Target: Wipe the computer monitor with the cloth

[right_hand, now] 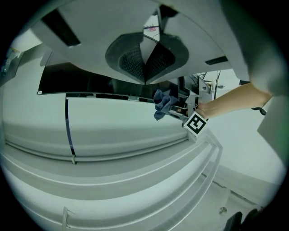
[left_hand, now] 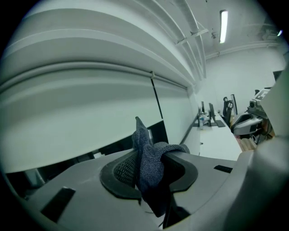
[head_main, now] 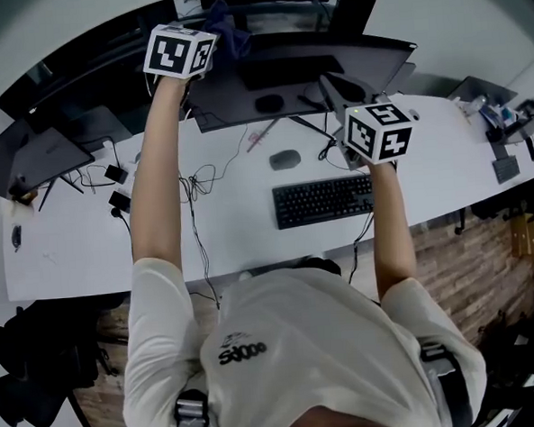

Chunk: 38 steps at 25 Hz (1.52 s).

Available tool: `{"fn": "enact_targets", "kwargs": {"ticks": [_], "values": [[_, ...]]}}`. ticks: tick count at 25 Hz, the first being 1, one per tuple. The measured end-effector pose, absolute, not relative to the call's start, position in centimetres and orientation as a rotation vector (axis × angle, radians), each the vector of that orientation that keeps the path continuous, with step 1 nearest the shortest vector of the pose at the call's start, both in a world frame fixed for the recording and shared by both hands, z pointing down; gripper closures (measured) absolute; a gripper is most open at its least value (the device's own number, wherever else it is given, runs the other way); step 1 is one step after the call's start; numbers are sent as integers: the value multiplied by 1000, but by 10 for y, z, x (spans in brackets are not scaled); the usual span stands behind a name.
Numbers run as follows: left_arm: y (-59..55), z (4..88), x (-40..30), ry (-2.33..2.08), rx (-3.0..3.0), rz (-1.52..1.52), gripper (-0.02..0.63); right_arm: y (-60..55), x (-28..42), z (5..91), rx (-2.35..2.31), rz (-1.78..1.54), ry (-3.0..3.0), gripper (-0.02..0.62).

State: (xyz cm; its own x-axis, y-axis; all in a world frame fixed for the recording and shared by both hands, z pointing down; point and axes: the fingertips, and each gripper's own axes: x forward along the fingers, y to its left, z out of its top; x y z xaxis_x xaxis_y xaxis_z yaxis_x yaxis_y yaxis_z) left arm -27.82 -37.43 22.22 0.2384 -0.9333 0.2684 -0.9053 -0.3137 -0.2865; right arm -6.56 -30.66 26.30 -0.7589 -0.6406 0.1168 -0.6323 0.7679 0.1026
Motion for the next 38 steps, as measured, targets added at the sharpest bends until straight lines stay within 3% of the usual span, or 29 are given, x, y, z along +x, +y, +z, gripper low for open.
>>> {"fn": "enact_targets", "kwargs": {"ticks": [9, 19, 38], "values": [[-334, 219, -370, 1966, -2279, -369, 488, -278, -125, 279, 965, -68, -2824, 601], [-309, 271, -406, 1927, -2425, -74, 488, -260, -166, 310, 937, -7, -2806, 601], [-320, 412, -381, 1956, -2574, -357, 488, -266, -175, 370, 919, 59, -2687, 601]]}}
